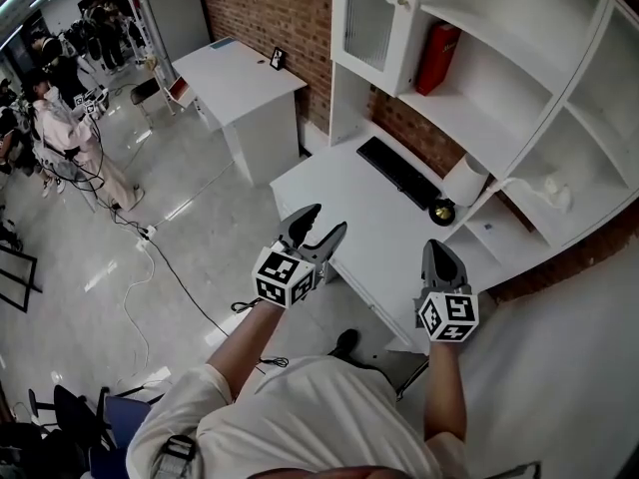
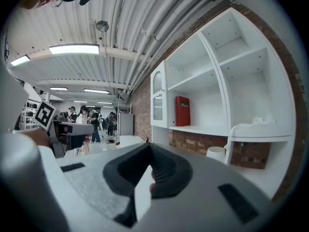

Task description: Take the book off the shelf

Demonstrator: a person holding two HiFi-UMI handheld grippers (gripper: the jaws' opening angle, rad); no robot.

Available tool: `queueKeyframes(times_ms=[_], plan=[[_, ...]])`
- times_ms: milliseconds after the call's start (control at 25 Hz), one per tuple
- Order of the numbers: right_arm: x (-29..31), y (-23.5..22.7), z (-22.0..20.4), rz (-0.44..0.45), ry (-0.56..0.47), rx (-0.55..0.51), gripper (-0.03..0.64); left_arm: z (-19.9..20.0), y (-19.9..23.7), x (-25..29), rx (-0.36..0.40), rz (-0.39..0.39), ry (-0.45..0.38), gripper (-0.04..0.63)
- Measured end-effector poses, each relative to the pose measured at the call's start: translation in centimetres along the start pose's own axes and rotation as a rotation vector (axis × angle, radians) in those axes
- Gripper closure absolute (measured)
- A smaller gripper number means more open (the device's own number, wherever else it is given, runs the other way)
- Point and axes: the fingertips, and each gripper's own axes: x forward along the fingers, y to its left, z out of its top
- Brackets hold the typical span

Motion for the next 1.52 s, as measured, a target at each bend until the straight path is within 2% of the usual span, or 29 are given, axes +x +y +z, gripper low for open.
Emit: queueKeyframes(times_ms=[560,840,1120,1520], plan=[[8.8,-8.8,0.9,0.040,-0.007,-0.011,0.617,-0.3,1.9,11.3,-0.024,0.041,0.012,0.356],[10.9,-10.7,1.0,0.053,-0.010,-0.015,0.617,-0.3,2.2,14.6,-0.025,0.038,0.015,0.356],[12.5,-12.0,0.6,0.005,-0.004,0.023,0.617,-0.7,2.9,16.7,-0.030,-0.001,0.043,0.356],[15.6,-11.4,1.9,-0.108,-0.018,0.037,0.617,0.9,7.1,20.3,0.003,-0.093,0.049,0.356]])
